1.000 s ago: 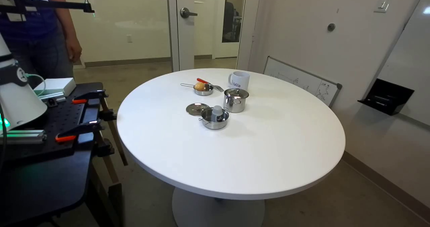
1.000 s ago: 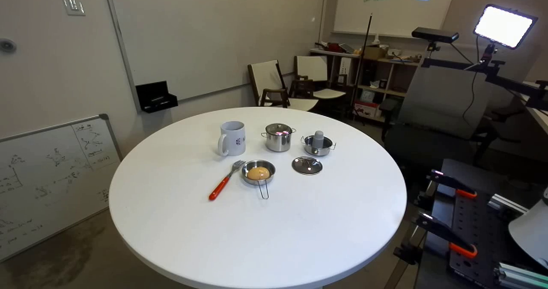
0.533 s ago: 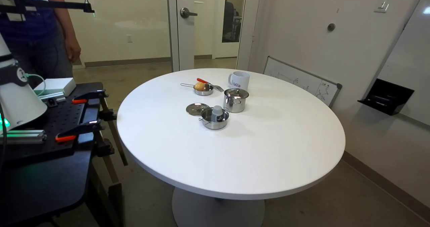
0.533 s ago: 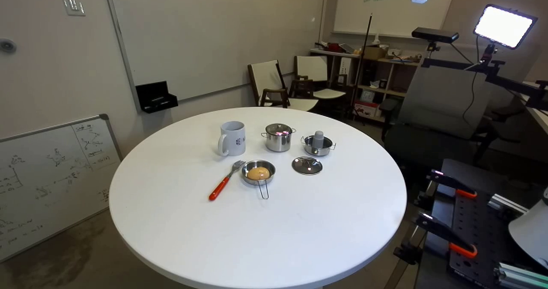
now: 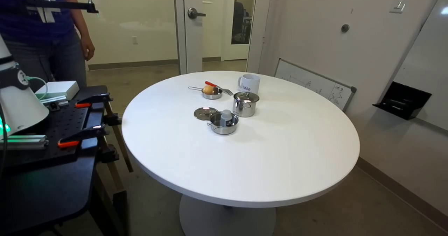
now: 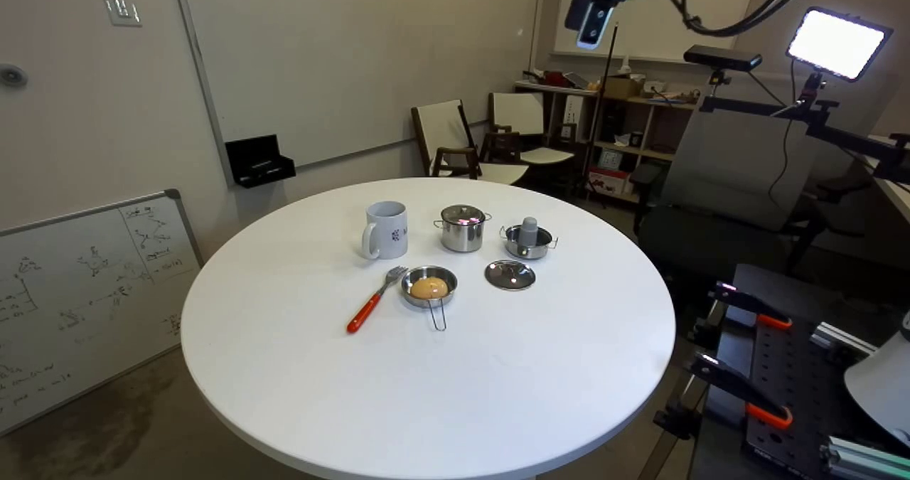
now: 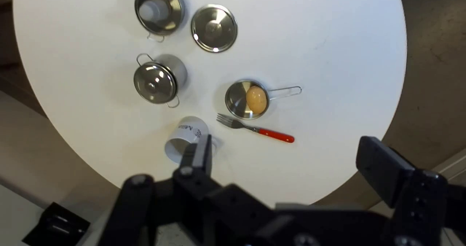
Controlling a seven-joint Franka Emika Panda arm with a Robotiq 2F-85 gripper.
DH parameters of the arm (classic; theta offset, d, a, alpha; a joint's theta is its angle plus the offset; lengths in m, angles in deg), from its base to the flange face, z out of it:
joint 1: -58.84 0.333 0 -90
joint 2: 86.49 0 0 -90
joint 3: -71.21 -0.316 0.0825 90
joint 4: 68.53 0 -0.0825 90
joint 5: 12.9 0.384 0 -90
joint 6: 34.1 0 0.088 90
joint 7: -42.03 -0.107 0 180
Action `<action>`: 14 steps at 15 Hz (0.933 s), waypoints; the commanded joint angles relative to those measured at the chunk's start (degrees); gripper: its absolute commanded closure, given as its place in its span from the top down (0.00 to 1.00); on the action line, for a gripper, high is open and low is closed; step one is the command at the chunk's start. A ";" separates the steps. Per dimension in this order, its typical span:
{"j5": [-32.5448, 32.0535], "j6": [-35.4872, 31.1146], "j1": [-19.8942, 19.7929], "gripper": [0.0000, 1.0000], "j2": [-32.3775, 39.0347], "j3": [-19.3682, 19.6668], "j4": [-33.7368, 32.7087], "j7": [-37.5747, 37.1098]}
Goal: Move the fork to the front of the table
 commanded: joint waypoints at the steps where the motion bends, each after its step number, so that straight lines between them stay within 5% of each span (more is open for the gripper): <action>1: 0.86 -7.50 3.28 1.00 13.69 0.91 -7.23 7.13; 6: 4.16 -13.90 5.20 1.00 30.67 0.00 -16.85 21.03; 14: 10.10 -7.34 0.49 1.00 48.45 -7.07 -31.18 44.34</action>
